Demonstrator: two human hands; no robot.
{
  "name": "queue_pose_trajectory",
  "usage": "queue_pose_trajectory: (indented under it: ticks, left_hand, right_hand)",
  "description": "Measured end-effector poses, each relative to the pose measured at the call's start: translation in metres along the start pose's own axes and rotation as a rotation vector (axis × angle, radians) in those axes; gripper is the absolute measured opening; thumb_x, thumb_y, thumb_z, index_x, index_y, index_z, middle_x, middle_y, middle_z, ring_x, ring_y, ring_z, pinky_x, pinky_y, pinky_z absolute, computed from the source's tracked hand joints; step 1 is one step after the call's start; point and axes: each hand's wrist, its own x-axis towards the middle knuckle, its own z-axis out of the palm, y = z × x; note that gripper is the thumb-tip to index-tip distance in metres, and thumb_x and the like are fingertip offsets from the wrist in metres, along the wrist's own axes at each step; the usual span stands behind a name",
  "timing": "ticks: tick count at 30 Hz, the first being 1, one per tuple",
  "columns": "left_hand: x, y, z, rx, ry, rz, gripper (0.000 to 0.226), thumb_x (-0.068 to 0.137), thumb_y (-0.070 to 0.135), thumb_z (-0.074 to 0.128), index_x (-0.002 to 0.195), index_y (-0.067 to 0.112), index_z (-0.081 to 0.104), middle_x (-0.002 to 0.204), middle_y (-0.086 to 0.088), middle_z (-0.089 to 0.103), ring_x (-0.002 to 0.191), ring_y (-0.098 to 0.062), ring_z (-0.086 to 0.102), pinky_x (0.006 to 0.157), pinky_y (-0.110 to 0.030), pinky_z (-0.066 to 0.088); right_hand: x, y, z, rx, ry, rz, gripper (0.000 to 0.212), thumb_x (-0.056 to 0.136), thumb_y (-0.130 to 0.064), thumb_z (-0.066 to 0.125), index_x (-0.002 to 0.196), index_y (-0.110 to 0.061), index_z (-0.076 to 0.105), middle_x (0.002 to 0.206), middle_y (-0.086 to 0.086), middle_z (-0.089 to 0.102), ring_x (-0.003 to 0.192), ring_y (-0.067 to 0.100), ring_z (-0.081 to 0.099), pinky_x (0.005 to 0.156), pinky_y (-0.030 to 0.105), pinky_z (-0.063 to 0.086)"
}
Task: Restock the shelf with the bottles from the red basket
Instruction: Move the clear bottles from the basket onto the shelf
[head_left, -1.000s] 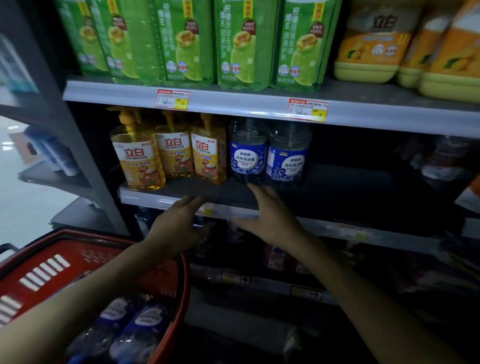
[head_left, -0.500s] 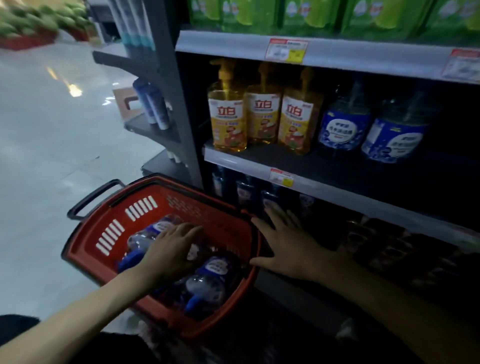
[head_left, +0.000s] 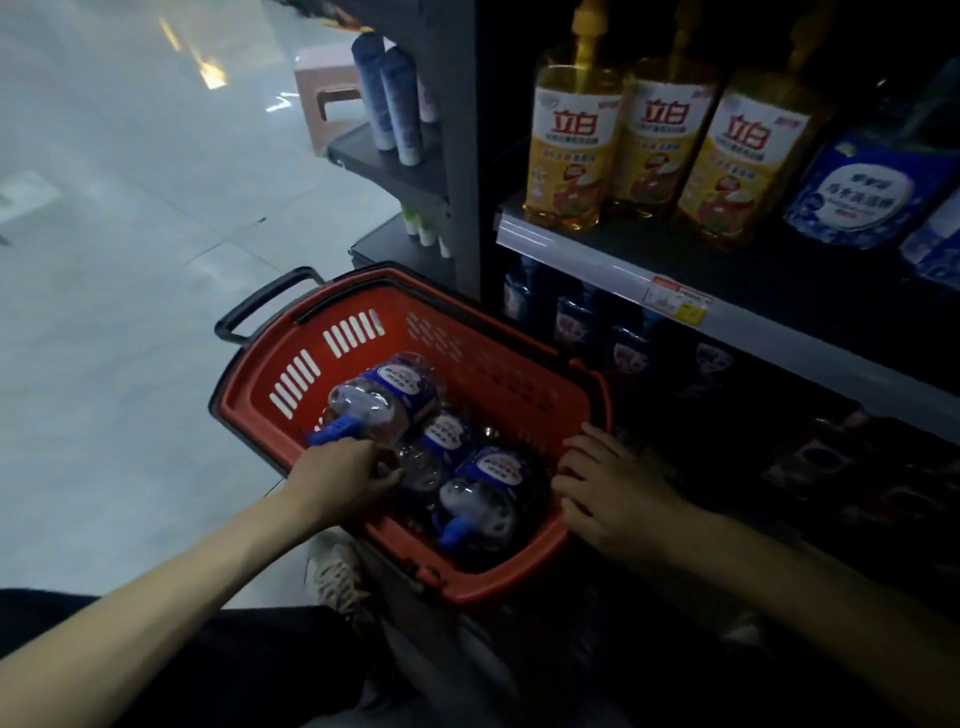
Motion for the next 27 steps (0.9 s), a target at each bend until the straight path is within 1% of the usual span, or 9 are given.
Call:
queue_pose_trajectory:
  ticks: [2, 4, 9, 14, 17, 20, 23, 25, 27]
  left_hand:
    - [0.000, 0.008, 0.001, -0.037, 0.014, -0.010, 0.039, 0.095, 0.061, 0.051, 0.086, 0.026, 0.064, 0.089, 0.002, 0.074, 0.080, -0.018, 0.071, 0.066, -0.029, 0.053]
    - [-0.001, 0.018, 0.000, -0.083, 0.020, -0.005, 0.048, 0.092, 0.064, 0.046, 0.084, 0.020, 0.064, 0.085, 0.000, 0.074, 0.076, -0.021, 0.071, 0.071, -0.036, 0.060]
    - [-0.002, 0.040, 0.002, -0.113, 0.020, 0.011, 0.043, 0.093, 0.058, 0.046, 0.073, 0.021, 0.053, 0.083, -0.003, 0.071, 0.075, -0.026, 0.070, 0.072, -0.041, 0.061]
    - [0.002, 0.039, 0.001, -0.163, 0.012, 0.069, 0.040, 0.090, 0.053, 0.045, 0.094, 0.021, 0.069, 0.083, 0.003, 0.070, 0.075, -0.019, 0.069, 0.070, -0.041, 0.061]
    - [0.013, 0.037, 0.000, -0.077, 0.125, 0.161, 0.045, 0.085, 0.049, 0.041, 0.104, 0.021, 0.071, 0.090, 0.002, 0.071, 0.080, -0.021, 0.069, 0.068, -0.041, 0.060]
    - [0.027, 0.038, -0.004, 0.033, 0.222, 0.213, 0.021, 0.097, 0.032, 0.054, 0.099, 0.017, 0.068, 0.089, 0.001, 0.066, 0.076, -0.020, 0.063, 0.061, -0.039, 0.059]
    - [0.043, 0.042, -0.008, 0.075, 0.344, 0.180, 0.027, 0.103, 0.031, 0.052, 0.083, 0.018, 0.063, 0.071, 0.002, 0.060, 0.060, -0.018, 0.058, 0.053, -0.037, 0.056]
    - [0.055, 0.042, -0.005, 0.138, 0.394, 0.175, 0.026, 0.103, 0.040, 0.053, 0.090, 0.022, 0.067, 0.077, 0.002, 0.064, 0.068, -0.017, 0.061, 0.062, -0.037, 0.055]
    - [0.065, 0.042, -0.003, 0.177, 0.395, 0.151, 0.038, 0.101, 0.053, 0.051, 0.112, 0.020, 0.066, 0.103, -0.005, 0.067, 0.093, -0.024, 0.062, 0.081, -0.042, 0.050]
  right_hand:
    - [0.003, 0.011, -0.003, -0.005, 0.003, -0.002, 0.033, 0.092, -0.041, 0.042, 0.097, -0.024, 0.070, 0.102, -0.004, 0.063, 0.115, 0.020, 0.052, 0.125, 0.034, 0.002]
    - [0.004, 0.020, -0.005, 0.004, -0.003, -0.003, 0.032, 0.088, -0.040, 0.044, 0.091, -0.023, 0.070, 0.096, -0.005, 0.061, 0.107, 0.018, 0.053, 0.126, 0.036, 0.005]
    - [0.001, 0.036, -0.004, 0.030, 0.035, 0.016, 0.032, 0.083, -0.039, 0.045, 0.084, -0.021, 0.072, 0.090, -0.007, 0.061, 0.102, 0.017, 0.055, 0.125, 0.043, 0.016]
    - [0.000, 0.035, 0.004, -0.062, 0.109, -0.001, 0.034, 0.084, -0.036, 0.047, 0.087, -0.017, 0.074, 0.087, 0.001, 0.065, 0.095, 0.023, 0.059, 0.119, 0.047, 0.025]
    - [0.001, 0.028, 0.010, -0.104, 0.106, 0.010, 0.037, 0.087, -0.035, 0.045, 0.091, -0.014, 0.076, 0.086, 0.004, 0.069, 0.093, 0.028, 0.062, 0.116, 0.053, 0.029]
    - [0.004, 0.023, 0.006, -0.083, 0.028, 0.054, 0.044, 0.088, -0.042, 0.041, 0.102, -0.019, 0.076, 0.097, 0.001, 0.071, 0.101, 0.025, 0.063, 0.120, 0.052, 0.023]
    - [0.010, 0.010, -0.003, -0.052, -0.074, 0.100, 0.057, 0.091, -0.056, 0.030, 0.115, -0.024, 0.070, 0.112, -0.001, 0.067, 0.114, 0.023, 0.057, 0.123, 0.049, 0.017]
    - [0.013, -0.001, -0.008, -0.044, -0.135, 0.099, 0.071, 0.089, -0.063, 0.018, 0.125, -0.025, 0.065, 0.125, 0.000, 0.062, 0.125, 0.022, 0.051, 0.124, 0.048, 0.015]
    - [0.014, -0.010, -0.012, -0.046, -0.178, 0.087, 0.082, 0.086, -0.067, 0.010, 0.136, -0.025, 0.058, 0.141, 0.005, 0.053, 0.136, 0.025, 0.044, 0.125, 0.048, 0.013]
